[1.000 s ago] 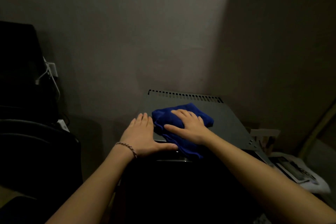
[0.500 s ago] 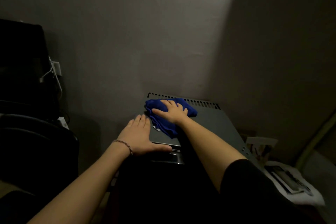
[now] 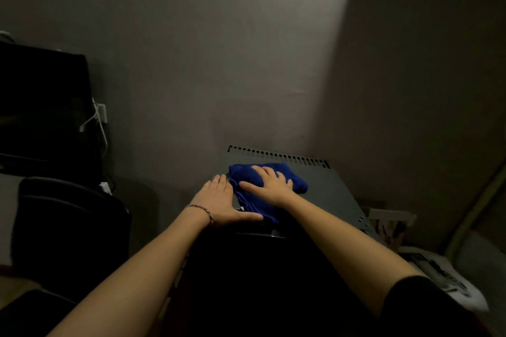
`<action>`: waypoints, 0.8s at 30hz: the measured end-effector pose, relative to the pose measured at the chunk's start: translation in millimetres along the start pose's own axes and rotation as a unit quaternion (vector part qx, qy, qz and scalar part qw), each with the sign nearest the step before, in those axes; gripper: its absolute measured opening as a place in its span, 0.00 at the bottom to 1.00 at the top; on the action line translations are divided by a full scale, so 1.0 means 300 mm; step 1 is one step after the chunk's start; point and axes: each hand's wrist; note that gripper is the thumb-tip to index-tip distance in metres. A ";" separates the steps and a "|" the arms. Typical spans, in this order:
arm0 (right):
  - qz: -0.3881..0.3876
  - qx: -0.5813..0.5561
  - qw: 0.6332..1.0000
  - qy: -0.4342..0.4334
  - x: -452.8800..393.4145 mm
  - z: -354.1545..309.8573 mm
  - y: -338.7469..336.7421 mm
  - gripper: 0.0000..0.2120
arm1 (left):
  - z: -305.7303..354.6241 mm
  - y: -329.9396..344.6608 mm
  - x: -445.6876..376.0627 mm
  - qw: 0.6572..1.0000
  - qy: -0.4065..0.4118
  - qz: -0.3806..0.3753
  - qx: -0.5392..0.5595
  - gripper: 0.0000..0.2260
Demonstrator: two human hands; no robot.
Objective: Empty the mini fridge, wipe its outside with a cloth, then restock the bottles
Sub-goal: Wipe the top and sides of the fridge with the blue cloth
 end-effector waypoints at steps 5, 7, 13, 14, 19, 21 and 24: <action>-0.003 0.002 0.999 -0.043 0.000 0.006 0.004 0.35 | -0.004 -0.003 -0.006 1.000 -0.001 -0.007 0.006 0.66; -0.006 0.004 0.998 -0.068 -0.047 -0.013 0.001 0.34 | -0.003 -0.001 -0.005 1.000 -0.014 -0.008 0.016 0.68; -0.020 0.013 0.994 -0.103 -0.224 -0.069 -0.023 0.35 | -0.001 -0.010 -0.011 0.999 -0.034 -0.015 0.034 0.70; -0.022 0.008 0.994 -0.103 -0.248 -0.070 -0.029 0.35 | -0.002 -0.014 -0.012 0.999 -0.033 -0.027 0.030 0.69; -0.003 -0.022 0.999 -0.044 -0.313 0.022 -0.082 0.37 | 0.001 -0.009 -0.031 0.997 -0.051 -0.052 0.013 0.70; 0.013 -0.037 0.999 0.003 -0.307 0.119 -0.111 0.38 | 0.007 -0.003 -0.033 0.997 -0.056 -0.049 0.012 0.71; 0.032 -0.051 0.996 0.069 -0.256 0.292 -0.149 0.38 | 0.008 -0.003 -0.033 0.997 -0.059 -0.045 0.016 0.71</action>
Point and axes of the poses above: each hand's wrist, its own x-axis away from the middle knuckle, its own y-axis out of the palm, z = x × y, and after that the axes turned 11 degrees about -z, right-handed
